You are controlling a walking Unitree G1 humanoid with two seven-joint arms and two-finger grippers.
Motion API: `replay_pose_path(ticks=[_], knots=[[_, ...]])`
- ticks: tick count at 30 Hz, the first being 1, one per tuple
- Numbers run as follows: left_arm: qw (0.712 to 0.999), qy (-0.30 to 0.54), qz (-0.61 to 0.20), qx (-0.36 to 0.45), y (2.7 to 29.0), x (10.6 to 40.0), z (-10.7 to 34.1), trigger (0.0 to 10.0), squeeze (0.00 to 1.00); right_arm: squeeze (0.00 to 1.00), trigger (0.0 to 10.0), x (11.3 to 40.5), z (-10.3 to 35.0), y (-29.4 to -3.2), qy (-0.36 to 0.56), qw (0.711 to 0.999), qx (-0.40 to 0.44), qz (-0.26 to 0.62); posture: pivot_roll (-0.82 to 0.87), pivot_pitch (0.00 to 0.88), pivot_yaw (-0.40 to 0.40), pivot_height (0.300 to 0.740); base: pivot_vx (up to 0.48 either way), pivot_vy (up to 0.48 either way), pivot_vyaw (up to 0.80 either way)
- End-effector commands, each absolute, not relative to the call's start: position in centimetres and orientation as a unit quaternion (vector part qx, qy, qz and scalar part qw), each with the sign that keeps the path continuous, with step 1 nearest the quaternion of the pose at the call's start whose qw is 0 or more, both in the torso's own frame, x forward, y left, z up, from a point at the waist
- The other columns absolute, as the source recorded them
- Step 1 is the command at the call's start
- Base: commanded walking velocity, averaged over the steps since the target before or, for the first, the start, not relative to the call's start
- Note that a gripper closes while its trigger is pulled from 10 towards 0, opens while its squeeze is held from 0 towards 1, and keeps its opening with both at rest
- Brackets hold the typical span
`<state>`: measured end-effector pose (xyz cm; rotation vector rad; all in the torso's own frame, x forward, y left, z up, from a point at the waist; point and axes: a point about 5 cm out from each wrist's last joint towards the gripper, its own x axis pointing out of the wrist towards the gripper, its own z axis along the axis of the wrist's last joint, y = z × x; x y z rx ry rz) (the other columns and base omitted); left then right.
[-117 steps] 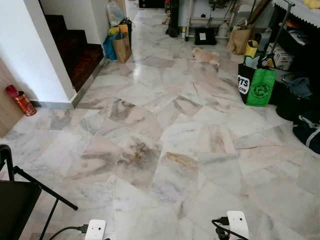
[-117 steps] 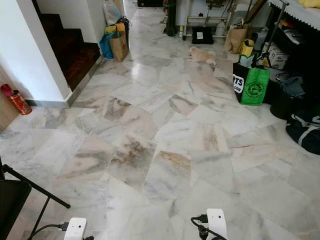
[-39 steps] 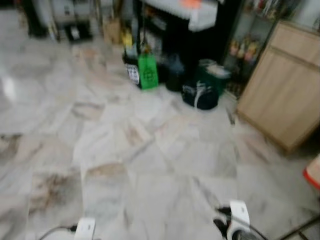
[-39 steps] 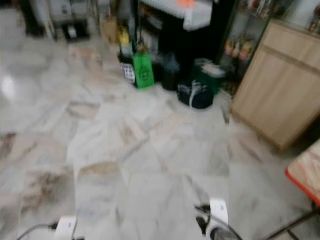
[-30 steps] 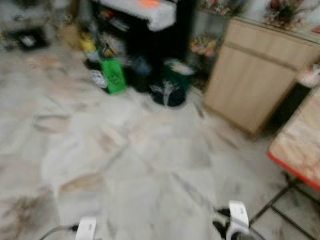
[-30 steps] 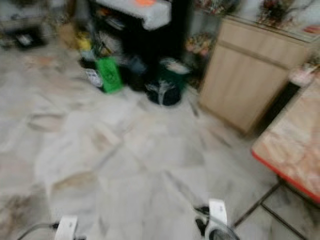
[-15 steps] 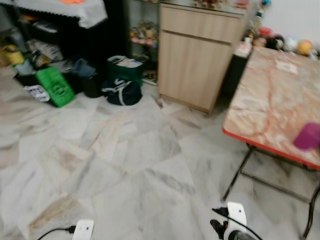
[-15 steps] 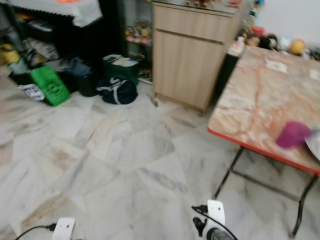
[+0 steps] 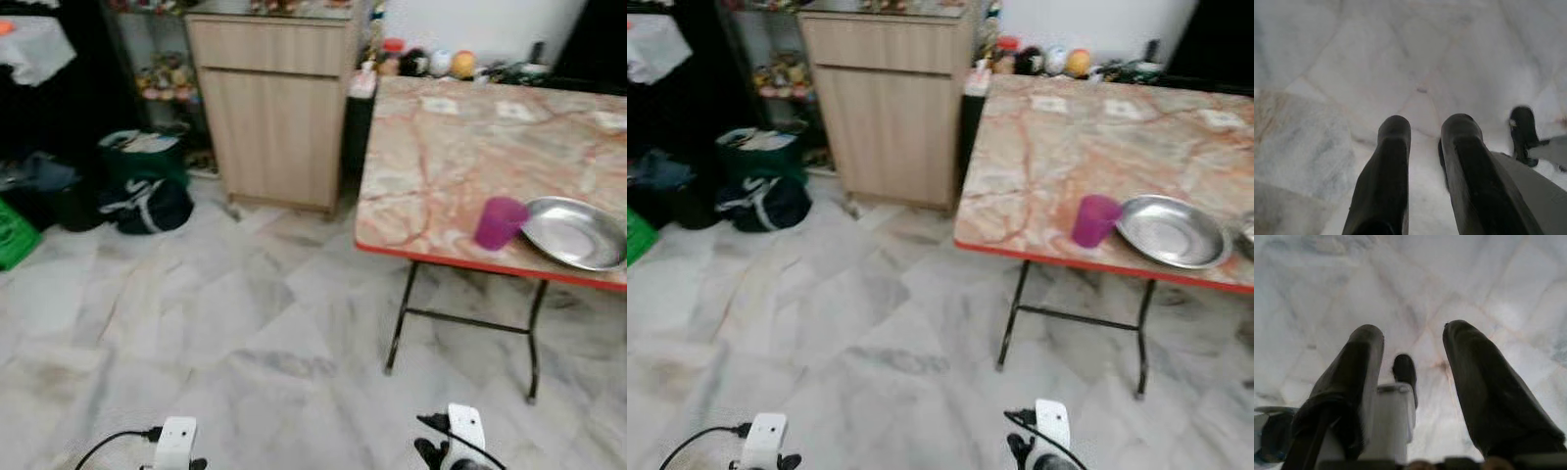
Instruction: Setting the table
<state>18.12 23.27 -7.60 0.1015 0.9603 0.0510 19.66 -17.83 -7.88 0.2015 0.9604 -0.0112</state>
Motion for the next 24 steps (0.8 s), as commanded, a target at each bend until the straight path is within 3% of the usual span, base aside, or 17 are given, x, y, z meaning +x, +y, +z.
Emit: replay_pose_path(ticks=[1, 6, 24], knots=[[0.885, 0.462, 0.015, 0.058, 23.1, 18.3, -7.6, 10.0, 0.0, 0.0, 10.0, 19.6, -7.9, -18.4, 0.461, 0.882, 0.094, -0.014, 0.03, 0.0, 0.009, 0.74, 0.0, 0.0, -0.79], [0.886, 0.46, 0.008, 0.065, 23.2, 18.5, -7.4, 10.0, 0.0, 0.0, 10.0, 19.5, -7.8, -19.0, 0.455, 0.885, 0.1, -0.022, 0.02, 0.0, 0.02, 0.74, 0.0, 0.0, -0.79], [0.886, 0.459, 0.007, 0.068, 22.9, 18.4, -7.5, 10.0, 0.0, 0.0, 10.0, 21.1, -7.0, -18.2, 0.423, 0.897, 0.123, -0.028, 0.03, 0.021, 0.012, 0.74, 0.0, -0.392, 0.0]])
